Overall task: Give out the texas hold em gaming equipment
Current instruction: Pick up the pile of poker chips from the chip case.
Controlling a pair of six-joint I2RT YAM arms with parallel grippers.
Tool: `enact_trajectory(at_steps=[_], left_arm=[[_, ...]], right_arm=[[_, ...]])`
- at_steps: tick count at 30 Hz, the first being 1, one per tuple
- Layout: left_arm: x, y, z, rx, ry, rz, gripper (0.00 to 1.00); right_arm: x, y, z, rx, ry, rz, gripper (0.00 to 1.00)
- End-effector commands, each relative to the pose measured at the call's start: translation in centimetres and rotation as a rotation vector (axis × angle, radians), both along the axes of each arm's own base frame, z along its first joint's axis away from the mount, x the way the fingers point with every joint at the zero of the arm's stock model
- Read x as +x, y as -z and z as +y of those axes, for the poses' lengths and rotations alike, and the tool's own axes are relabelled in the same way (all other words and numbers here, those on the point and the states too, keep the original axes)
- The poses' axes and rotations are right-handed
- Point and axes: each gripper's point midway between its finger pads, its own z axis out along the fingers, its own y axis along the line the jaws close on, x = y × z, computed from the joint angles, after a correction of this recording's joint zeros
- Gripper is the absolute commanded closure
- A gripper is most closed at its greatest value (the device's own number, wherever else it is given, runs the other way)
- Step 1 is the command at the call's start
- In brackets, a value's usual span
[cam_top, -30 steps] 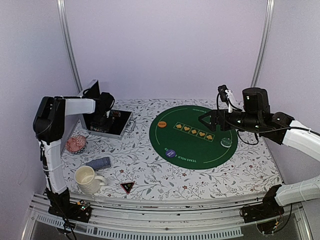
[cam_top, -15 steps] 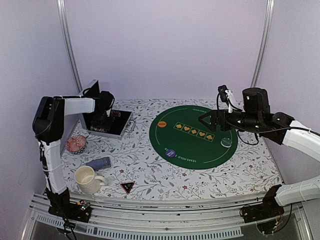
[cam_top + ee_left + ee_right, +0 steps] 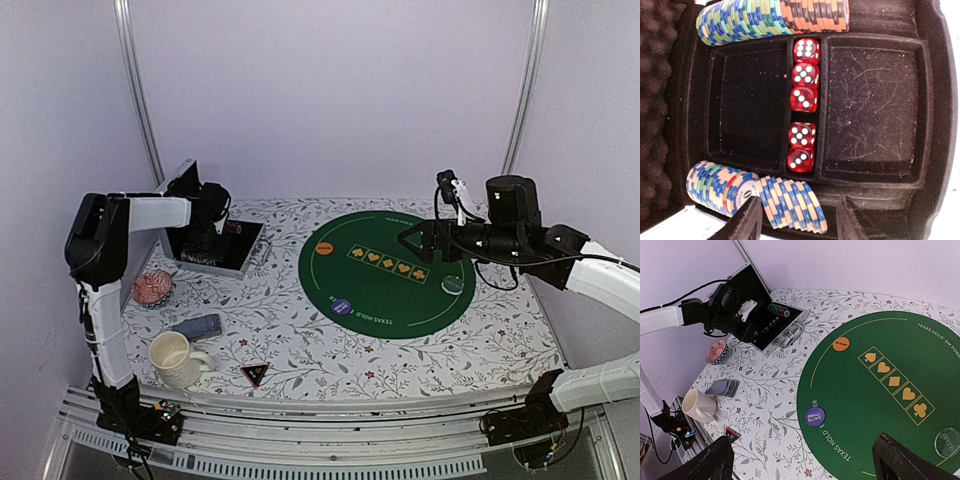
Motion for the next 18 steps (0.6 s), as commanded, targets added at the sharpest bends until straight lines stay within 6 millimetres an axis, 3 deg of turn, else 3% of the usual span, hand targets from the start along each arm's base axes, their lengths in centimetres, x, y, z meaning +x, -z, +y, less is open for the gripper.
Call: enact_trajectory(at_steps=[1,6,12,15,18], left_arm=[[0.0,0.6,0.6,0.012,-0.002,0.01,0.46],[-0.1,1.8,1.1,0.002,-0.018,0.035,0.46],[-0.4,2.9,2.6,0.008,-0.07,0.067,0.54],[-0.3,2.7,2.7,0.0,-0.077,0.06,0.64],[-0.2,2.4,2.6,-0.006,-0.074,0.054,0.82]], right_arm=[[-0.3,-0.2,-0.5,0.001,0.005,-0.011,0.01],[-0.4,-0.2,-0.5,0.001,0.003,-0.01,0.01],[-0.4,-0.4,-0.6,0.004,0.005,-0.009,0.01],[-0.5,-0.3,-0.7,0.004,0.006,-0.01,0.01],[-0.5,-0.3,-0.7,0.007,0.008,-0.007,0.01]])
